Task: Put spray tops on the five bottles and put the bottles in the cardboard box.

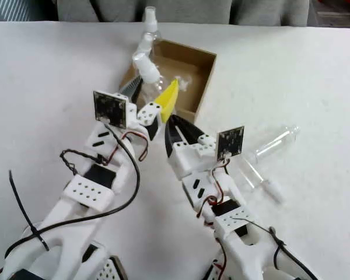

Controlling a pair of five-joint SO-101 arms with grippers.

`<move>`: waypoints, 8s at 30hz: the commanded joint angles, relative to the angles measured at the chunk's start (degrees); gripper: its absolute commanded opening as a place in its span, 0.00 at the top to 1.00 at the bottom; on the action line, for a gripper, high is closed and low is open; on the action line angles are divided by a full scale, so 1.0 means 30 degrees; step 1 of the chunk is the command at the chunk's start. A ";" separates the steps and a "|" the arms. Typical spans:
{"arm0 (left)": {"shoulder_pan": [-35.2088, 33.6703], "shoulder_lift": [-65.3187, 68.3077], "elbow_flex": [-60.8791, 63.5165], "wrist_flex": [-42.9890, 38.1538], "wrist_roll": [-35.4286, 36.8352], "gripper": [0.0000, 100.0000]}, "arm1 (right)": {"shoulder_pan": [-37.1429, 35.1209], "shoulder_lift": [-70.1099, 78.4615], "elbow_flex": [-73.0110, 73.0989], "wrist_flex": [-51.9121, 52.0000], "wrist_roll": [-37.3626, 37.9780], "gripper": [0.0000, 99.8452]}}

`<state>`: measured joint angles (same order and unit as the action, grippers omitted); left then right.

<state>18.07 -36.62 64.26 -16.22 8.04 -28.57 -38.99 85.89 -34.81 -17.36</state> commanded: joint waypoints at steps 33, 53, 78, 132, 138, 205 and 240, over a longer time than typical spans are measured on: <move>-0.3121 0.4850 -0.5538 -0.0498 0.0088 0.98 | 0.2505 -0.0044 0.0469 -0.0513 -0.0147 0.98; -0.4703 1.4520 -0.9465 -0.7150 -0.2110 0.98 | 0.2066 -0.0015 0.0527 -0.0484 -0.0147 0.98; -0.4879 1.6542 -0.9963 -0.7121 -0.2198 0.98 | 0.2095 -0.0015 0.0469 0.0308 -0.0147 0.98; -0.5846 2.0850 -1.1370 -0.7238 -0.3634 0.74 | 0.2242 -0.0015 0.0469 0.0278 -0.0147 0.98; -0.6549 1.9912 -1.1194 -0.7121 -0.2315 0.67 | 0.2242 -0.0015 0.0469 0.0278 0.0469 0.98; -0.5231 -1.5458 1.1018 1.5590 -0.4601 0.98 | 0.8220 -0.4557 -1.2366 2.6799 1.1136 0.98; -0.5348 -1.7099 1.1018 1.8110 -0.4630 0.98 | 0.7897 1.0886 -1.9282 3.2777 2.2886 0.76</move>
<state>2.51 -86.73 97.58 37.85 -5.23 -3.87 -6.02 26.81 67.78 50.51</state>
